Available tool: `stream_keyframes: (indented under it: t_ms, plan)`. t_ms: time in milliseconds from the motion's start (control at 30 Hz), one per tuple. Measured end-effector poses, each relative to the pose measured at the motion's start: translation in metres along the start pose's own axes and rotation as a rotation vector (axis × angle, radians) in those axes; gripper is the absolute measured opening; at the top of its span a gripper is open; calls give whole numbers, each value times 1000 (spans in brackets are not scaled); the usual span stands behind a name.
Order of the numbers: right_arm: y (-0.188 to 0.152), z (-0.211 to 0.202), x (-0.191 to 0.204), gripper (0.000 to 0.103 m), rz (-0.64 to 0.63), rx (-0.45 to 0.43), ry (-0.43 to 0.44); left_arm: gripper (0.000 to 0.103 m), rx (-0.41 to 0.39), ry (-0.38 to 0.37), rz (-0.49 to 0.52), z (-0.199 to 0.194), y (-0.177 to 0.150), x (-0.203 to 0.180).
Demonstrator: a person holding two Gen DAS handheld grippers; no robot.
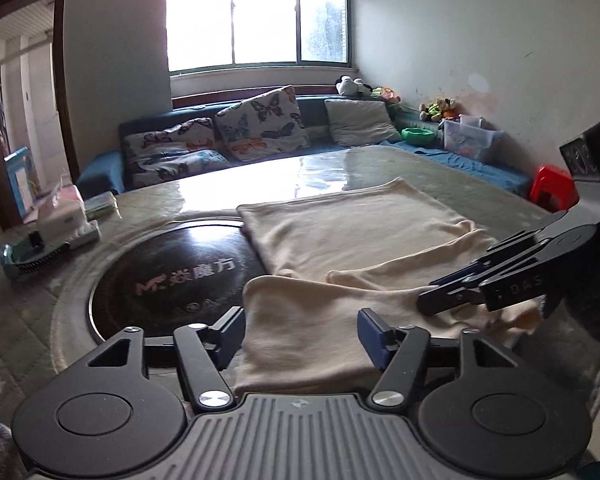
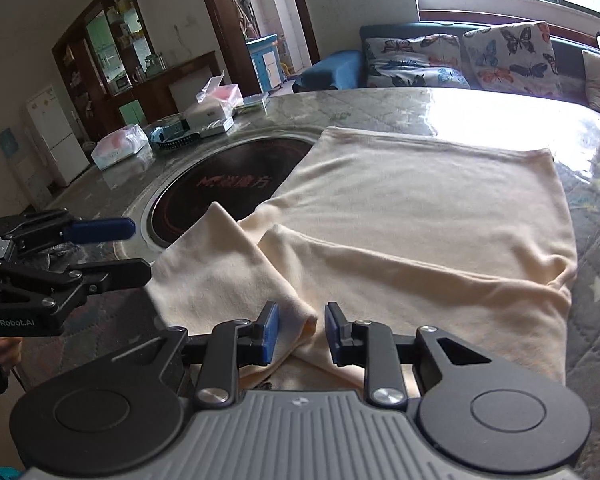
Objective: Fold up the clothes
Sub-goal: 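Grasp the folded flap with the right gripper, lift and lay it over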
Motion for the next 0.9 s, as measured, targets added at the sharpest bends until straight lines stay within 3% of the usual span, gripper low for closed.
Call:
stream_keyframes:
  t_ms: [233,700,900]
  plan:
    - [3,-3,9,7,-59,-21,-43,82,-2,40,47,6,-2,1]
    - [75,-65,9,6,-184,-220,-173,85,40,53,74,27,-10,1]
    - [78,-70,-7,6,-146,-202,-232,85,69,62,81,33,-18,7]
Point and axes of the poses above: each gripper's, at about its wrist camera, not at the fingertips, and z roughly the way its jaws point, x to its left, y to its top, the point moved 8 cm from there along z, roughly the way its jaws point, and after that the axes turned 6 degrees about -z, right-handed, at the moved point
